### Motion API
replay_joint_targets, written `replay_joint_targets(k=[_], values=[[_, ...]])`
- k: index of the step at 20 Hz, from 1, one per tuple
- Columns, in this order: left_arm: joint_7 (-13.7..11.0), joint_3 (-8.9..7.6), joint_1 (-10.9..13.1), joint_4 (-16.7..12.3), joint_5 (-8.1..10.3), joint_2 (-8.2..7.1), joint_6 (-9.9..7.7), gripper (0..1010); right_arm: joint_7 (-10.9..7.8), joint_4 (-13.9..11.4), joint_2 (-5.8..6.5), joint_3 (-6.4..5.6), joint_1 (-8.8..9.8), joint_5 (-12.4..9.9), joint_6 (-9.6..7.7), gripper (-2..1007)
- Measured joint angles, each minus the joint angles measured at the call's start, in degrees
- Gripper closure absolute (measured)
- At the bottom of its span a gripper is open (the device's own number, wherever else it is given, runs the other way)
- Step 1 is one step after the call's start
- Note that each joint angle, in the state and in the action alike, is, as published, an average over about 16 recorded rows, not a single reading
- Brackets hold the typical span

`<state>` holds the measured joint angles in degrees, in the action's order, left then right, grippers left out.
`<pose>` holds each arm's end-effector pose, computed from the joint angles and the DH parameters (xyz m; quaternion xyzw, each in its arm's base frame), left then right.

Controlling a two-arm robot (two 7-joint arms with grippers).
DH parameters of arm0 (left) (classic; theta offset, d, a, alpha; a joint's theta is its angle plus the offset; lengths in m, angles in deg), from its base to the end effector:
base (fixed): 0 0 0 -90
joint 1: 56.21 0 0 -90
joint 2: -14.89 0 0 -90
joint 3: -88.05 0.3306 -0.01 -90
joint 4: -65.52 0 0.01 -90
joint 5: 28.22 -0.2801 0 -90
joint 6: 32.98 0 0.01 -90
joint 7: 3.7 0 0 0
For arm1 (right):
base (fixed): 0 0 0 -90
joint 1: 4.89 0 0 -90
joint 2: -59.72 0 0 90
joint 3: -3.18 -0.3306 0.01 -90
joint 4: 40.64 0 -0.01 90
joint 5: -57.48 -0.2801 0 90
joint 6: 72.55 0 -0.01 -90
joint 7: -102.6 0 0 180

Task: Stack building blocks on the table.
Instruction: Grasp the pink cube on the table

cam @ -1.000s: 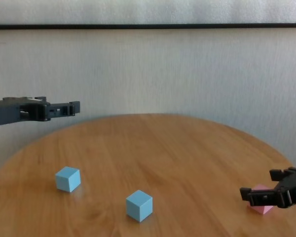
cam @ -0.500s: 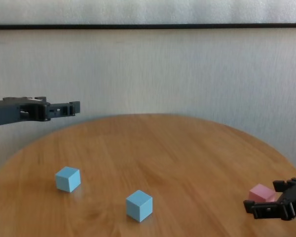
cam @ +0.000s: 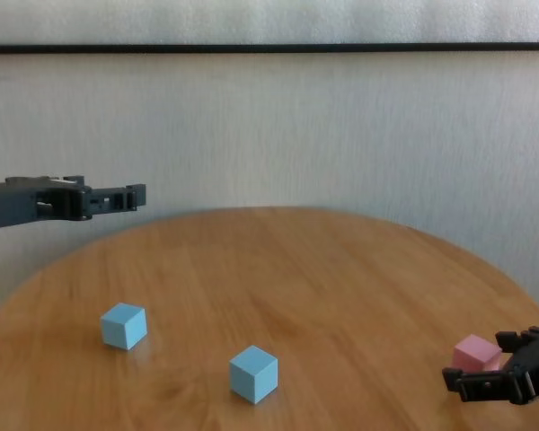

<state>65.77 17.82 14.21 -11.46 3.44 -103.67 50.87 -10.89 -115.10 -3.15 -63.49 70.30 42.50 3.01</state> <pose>0.3925 0.1077 -0.2895 0.0490 0.0469 0.4915 0.8682 0.3624 -0.0903 -0.3447 -0.2400 0.0727 -0.4425 0.8610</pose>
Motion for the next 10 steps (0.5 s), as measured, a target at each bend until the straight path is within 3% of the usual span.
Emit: replay_joint_targets(k=[10], values=[[0.0,0.00,0.0,0.0,0.00,0.00,0.00,11,0.00,0.0,0.01,0.03,-0.02,-0.1,0.03,139]])
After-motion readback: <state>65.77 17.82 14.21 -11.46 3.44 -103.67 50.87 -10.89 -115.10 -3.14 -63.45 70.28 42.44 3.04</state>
